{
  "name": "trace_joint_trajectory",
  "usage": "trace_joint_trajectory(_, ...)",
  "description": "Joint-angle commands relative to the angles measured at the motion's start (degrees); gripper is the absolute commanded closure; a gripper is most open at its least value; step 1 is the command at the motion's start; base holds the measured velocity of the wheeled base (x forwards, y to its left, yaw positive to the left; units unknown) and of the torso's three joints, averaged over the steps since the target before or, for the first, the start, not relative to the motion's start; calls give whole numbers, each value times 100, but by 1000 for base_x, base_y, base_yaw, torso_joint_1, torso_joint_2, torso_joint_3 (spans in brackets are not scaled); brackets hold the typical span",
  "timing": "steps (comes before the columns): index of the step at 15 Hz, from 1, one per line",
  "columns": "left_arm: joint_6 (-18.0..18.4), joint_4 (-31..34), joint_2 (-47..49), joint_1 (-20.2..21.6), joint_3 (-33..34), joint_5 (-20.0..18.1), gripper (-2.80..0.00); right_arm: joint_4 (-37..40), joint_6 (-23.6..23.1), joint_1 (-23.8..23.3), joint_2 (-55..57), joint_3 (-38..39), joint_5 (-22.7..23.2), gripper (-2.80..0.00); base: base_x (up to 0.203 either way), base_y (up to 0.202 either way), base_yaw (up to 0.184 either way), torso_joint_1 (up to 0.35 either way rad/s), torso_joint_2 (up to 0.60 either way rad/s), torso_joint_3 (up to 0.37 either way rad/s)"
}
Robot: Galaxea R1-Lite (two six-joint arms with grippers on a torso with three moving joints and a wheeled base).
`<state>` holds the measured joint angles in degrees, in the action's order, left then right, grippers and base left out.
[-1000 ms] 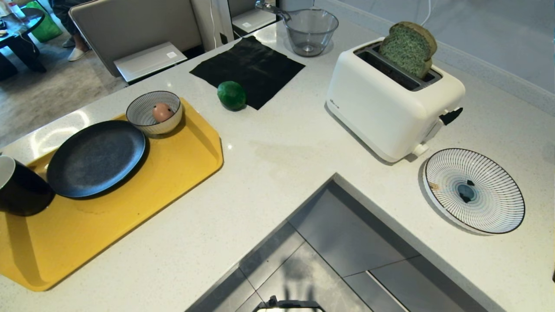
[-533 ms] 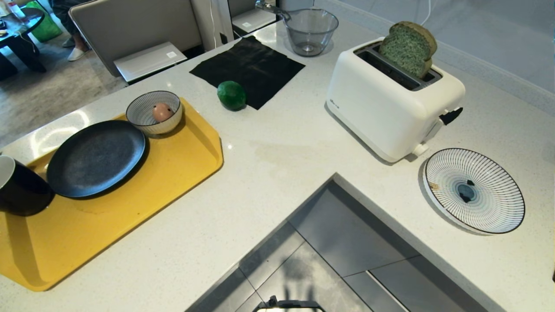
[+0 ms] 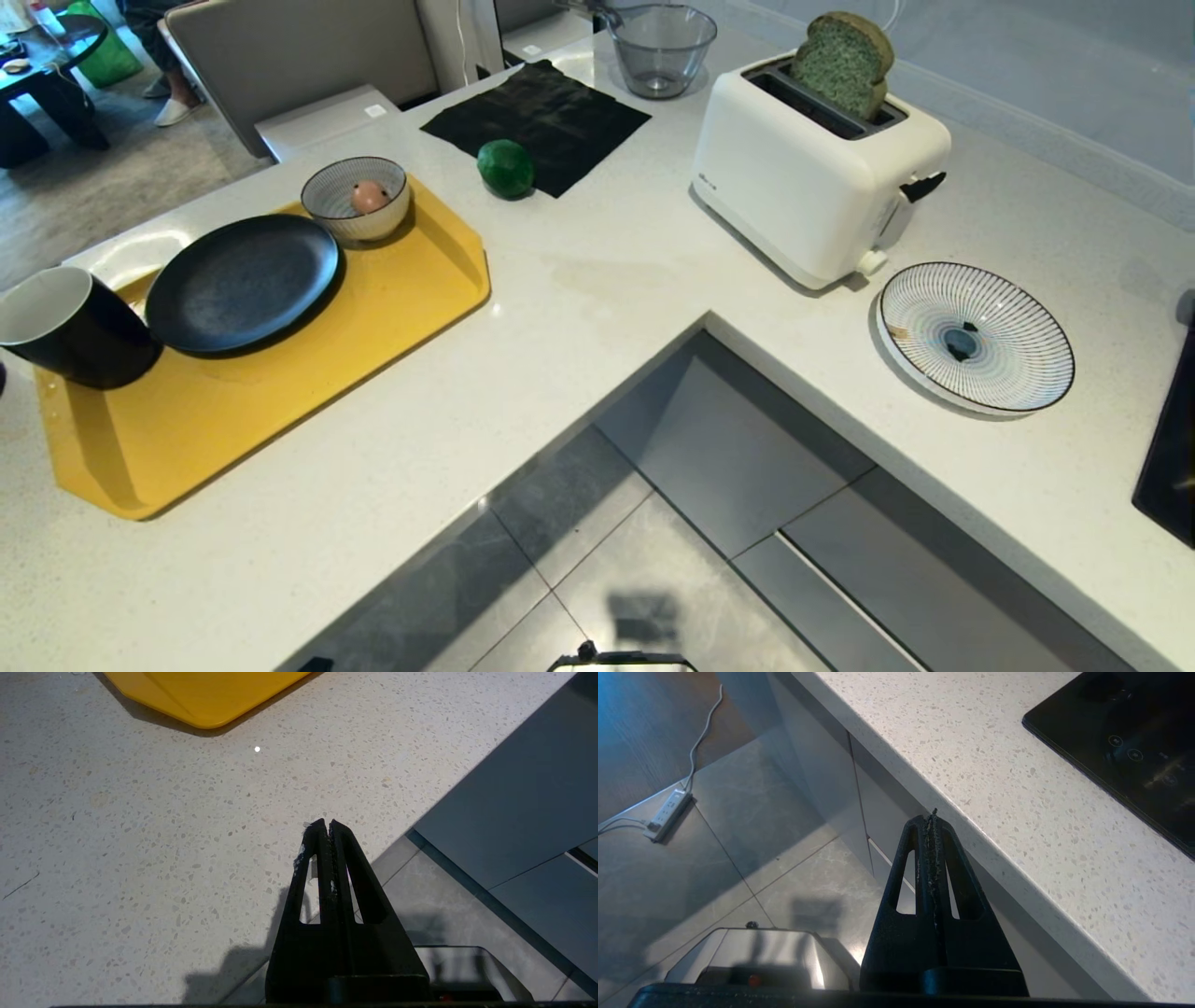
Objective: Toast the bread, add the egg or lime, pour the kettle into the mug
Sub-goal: Put the fruit on a plate
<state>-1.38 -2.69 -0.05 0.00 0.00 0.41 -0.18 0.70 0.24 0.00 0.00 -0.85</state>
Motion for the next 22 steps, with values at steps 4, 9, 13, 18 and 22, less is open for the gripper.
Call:
trace_joint_trajectory(4, -3, -3, -4, 8, 97, 2, 0, 1, -18, 2, 9, 0, 15, 0, 0, 0, 0, 7, 2, -2)
trace_joint_trajectory(9, -3, -3, -4, 0, 97, 2, 0, 1, -35, 2, 9, 0, 24, 0, 0, 0, 0, 0, 0, 0)
trace_joint_trajectory(13, -3, -3, -4, 0, 97, 2, 0, 1, -17, 2, 9, 0, 6, 0, 0, 0, 0, 0, 0, 0)
trace_joint_trajectory(18, -3, -3, -4, 7, 97, 2, 0, 1, -9, 2, 9, 0, 6, 0, 2, -10, 122, 6, 3, 2)
trace_joint_trajectory(22, -3, -3, -4, 9, 97, 2, 0, 1, -9, 2, 9, 0, 6, 0, -1, -10, 174, 3, 0, 5)
